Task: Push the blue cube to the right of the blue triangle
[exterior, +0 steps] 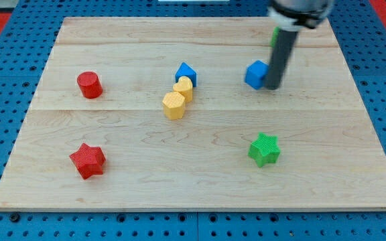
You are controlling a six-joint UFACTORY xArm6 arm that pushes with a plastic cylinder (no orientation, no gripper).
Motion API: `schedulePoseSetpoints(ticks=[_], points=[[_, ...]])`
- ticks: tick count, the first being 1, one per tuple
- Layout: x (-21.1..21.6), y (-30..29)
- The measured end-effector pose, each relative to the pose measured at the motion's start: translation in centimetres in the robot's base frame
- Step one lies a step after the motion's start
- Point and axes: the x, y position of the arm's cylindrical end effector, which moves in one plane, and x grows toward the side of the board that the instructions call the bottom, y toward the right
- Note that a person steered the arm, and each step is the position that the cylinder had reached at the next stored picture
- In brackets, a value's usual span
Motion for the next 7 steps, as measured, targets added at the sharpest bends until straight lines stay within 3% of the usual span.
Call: schedulePoseSetpoints(ticks=[1, 3, 4, 6, 7], points=[[-3.6, -0.2], [-11.4, 5.5], [-9.7, -0.5], [-5.8, -0.9], [-7.4, -1.7]])
